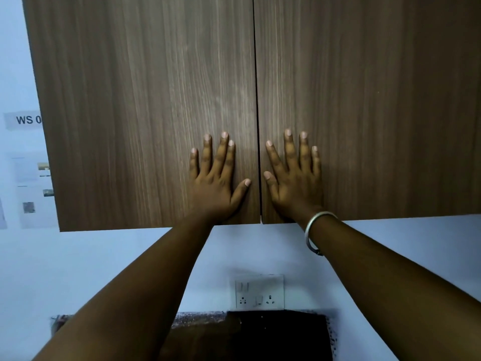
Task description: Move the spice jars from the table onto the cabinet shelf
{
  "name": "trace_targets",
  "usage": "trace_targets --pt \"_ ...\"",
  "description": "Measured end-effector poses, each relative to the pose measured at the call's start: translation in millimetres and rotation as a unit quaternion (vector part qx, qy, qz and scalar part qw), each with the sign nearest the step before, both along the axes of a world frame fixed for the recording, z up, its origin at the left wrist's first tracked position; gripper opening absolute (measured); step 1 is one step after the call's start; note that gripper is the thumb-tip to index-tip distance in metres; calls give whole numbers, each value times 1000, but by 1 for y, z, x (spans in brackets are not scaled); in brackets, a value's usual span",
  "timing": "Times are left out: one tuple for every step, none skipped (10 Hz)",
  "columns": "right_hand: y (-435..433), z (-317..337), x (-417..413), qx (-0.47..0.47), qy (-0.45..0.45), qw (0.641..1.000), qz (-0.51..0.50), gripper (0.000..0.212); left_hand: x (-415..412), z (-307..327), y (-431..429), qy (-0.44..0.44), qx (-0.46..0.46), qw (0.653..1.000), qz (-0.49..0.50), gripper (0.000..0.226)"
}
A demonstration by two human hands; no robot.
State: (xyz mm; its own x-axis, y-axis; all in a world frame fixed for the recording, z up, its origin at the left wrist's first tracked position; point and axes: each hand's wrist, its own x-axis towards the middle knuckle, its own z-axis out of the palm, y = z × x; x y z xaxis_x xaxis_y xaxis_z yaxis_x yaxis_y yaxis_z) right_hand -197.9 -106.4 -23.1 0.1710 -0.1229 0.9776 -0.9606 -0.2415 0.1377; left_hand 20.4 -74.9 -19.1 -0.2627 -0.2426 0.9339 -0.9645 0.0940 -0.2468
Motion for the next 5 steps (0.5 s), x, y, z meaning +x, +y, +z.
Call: trace_targets --pt "5 2 -2 26 4 1000 -4 65 3 3 9 -7 51 999 -3 86" --pt "18 7 -6 63 12 998 -14 66 8 11 24 3 125 992 -34 82" --pt "41 12 -7 107 23 994 -25 67 9 21 50 11 173 984 -45 79" --pt "63 14 -9 121 18 992 -11 72 11 24 72 12 145 989 -40 77" --pt "79 14 -11 99 17 995 -6 78 8 20 85 7 67 998 -22 76"
